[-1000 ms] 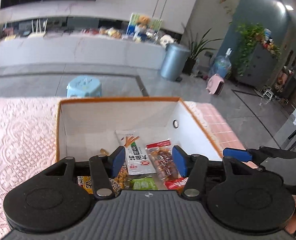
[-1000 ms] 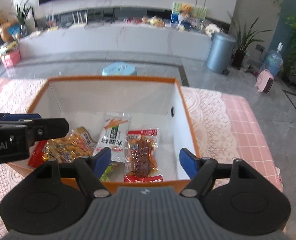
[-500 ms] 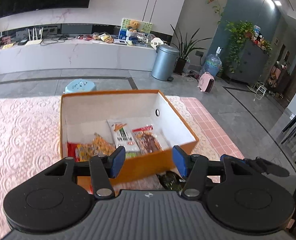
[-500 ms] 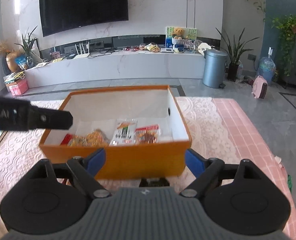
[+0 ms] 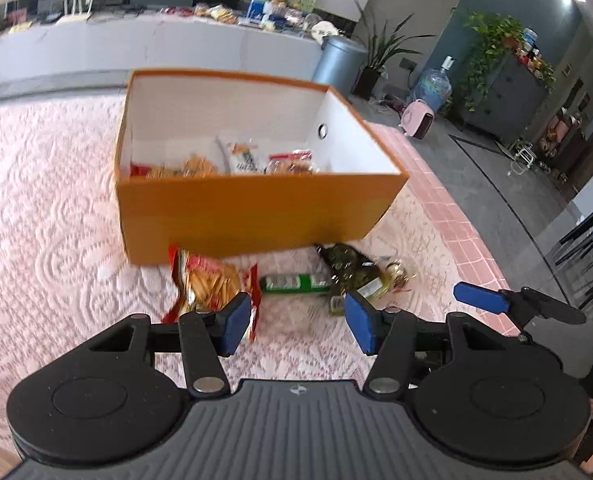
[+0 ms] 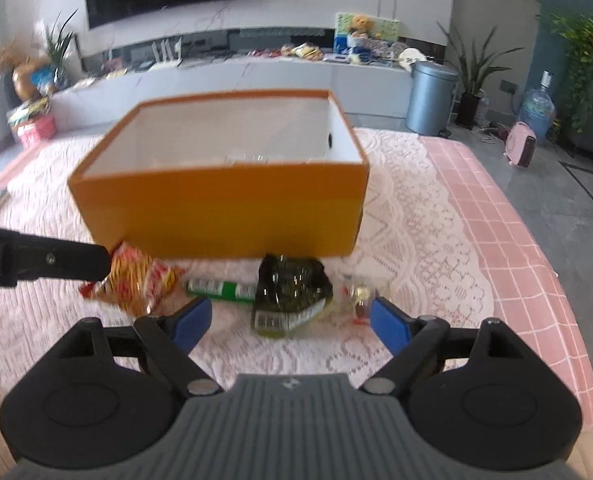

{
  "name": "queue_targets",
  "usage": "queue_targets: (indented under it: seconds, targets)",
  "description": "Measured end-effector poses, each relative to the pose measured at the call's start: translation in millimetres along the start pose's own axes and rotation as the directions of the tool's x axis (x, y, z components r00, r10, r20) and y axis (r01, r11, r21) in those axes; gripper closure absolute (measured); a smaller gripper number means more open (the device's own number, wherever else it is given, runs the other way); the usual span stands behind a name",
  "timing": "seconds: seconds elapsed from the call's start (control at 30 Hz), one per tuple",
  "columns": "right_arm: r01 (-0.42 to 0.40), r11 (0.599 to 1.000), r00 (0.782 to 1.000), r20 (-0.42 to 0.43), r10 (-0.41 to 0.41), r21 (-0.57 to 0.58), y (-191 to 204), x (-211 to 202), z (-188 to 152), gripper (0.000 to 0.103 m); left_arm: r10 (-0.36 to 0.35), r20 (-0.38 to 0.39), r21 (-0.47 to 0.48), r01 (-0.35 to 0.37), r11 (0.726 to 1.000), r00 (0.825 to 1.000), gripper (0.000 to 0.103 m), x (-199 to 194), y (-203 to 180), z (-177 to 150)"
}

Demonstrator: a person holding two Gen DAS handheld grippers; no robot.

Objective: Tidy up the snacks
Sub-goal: 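Withdraw both tools from the box back toward the remaining snacks, then grasp the red Mimi chip bag with the left tool while the right tool grasps the dark seaweed pack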

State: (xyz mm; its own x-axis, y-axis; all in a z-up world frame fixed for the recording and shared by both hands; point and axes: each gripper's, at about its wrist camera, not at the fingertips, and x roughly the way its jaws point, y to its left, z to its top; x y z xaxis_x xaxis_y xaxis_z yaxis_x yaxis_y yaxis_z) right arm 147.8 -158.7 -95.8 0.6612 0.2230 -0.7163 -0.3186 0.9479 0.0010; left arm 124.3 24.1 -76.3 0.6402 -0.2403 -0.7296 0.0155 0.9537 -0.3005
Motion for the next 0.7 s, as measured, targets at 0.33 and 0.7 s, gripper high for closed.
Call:
queue_targets:
  seconds: [0.33, 0.7]
  targets:
    - [-0.031, 0.999, 0.997, -0.068, 0.031, -0.011, -4.5, 23.3, -18.6, 0.019, 0.051, -0.043, -0.066, -0.054, 0.996, 0.998, 0.039, 23.7, 20.1, -20.1]
    - [-0.061, 0.995, 0.992, -0.104, 0.07, 0.082, -14.4, 39.7, -17.1, 0.019, 0.065, -0.036, -0.163, -0.07, 0.984, 0.997, 0.038, 29.8, 39.6, -15.9]
